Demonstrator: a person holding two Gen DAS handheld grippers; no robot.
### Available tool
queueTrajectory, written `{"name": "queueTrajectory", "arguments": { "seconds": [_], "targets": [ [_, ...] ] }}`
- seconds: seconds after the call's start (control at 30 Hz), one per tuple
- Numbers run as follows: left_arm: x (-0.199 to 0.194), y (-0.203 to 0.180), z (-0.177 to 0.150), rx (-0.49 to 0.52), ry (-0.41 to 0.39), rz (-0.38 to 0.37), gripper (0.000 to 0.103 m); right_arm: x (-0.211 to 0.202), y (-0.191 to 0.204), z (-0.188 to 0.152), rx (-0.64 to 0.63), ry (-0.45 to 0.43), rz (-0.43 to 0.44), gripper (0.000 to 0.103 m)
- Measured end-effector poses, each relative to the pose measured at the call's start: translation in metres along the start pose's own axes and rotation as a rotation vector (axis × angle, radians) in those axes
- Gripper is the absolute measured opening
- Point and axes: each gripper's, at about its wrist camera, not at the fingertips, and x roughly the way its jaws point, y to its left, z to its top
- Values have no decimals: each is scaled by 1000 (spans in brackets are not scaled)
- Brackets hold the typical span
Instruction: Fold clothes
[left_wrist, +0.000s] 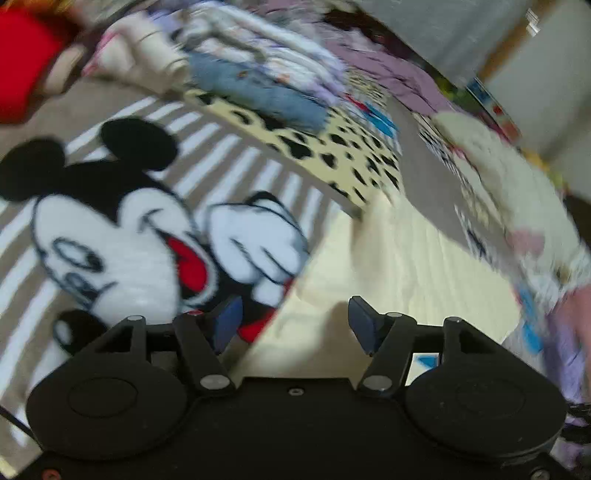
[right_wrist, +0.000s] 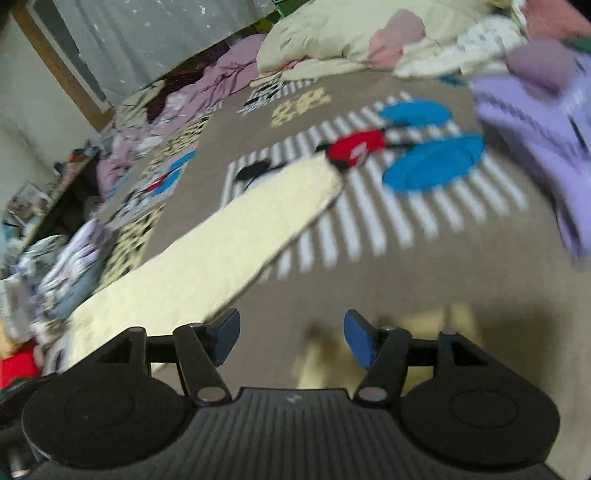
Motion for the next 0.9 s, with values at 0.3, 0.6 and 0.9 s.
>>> {"name": "queueTrajectory", "arguments": {
  "seconds": [0.3,0.6,0.9],
  "targets": [
    [-89,-31,-12,95,-311,48,7,-31,46,-81,-36,65,101,63],
    [-46,18,-9,-36,-124,103,39,-20,99,-118,-315,96,60,64],
    [23,-27,32,108,-39,-82,40,-7,113,-141,-436,133,63,66]
  ]
}}
